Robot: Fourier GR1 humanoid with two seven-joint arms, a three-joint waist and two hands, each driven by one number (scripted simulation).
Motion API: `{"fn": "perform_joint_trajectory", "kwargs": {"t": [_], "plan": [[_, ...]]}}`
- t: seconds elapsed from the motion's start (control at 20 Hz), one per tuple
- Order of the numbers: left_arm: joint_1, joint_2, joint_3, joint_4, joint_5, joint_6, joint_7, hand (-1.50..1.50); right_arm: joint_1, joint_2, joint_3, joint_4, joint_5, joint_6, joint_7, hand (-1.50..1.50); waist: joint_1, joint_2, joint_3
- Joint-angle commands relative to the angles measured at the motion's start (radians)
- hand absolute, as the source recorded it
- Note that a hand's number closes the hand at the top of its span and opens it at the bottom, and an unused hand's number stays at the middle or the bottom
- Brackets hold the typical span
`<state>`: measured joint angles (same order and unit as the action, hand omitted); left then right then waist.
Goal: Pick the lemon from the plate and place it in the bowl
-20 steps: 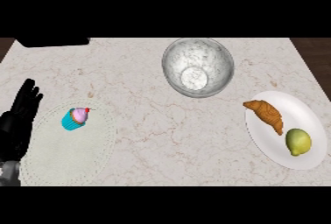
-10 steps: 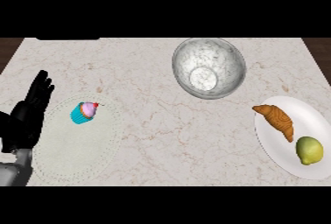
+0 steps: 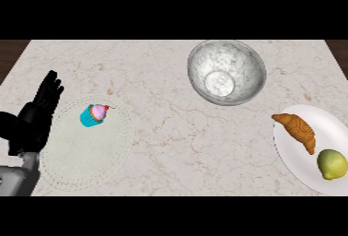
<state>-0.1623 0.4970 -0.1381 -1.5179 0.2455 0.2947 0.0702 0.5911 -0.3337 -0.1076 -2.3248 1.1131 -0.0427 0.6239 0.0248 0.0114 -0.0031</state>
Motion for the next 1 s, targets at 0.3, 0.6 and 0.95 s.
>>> {"fn": "perform_joint_trajectory", "kwargs": {"t": [0.3, 0.6, 0.95], "plan": [[0.009, -0.011, 0.036, 0.022, -0.013, -0.037, -0.013, 0.00, -0.361, -0.046, 0.031, 0.142, -0.124, 0.487, 0.250, -1.50, -0.014, -0.009, 0.002], [0.030, -0.023, 0.070, 0.001, -0.038, -0.047, 0.011, 0.00, -0.442, 0.009, 0.054, 0.322, -0.100, 0.509, 0.277, -1.50, -0.020, -0.011, 0.003], [0.063, -0.059, 0.065, -0.081, -0.080, -0.051, 0.053, 0.00, -0.512, -0.102, 0.014, 0.472, 0.032, 0.375, 0.131, -1.50, -0.018, -0.012, 0.004]]}}
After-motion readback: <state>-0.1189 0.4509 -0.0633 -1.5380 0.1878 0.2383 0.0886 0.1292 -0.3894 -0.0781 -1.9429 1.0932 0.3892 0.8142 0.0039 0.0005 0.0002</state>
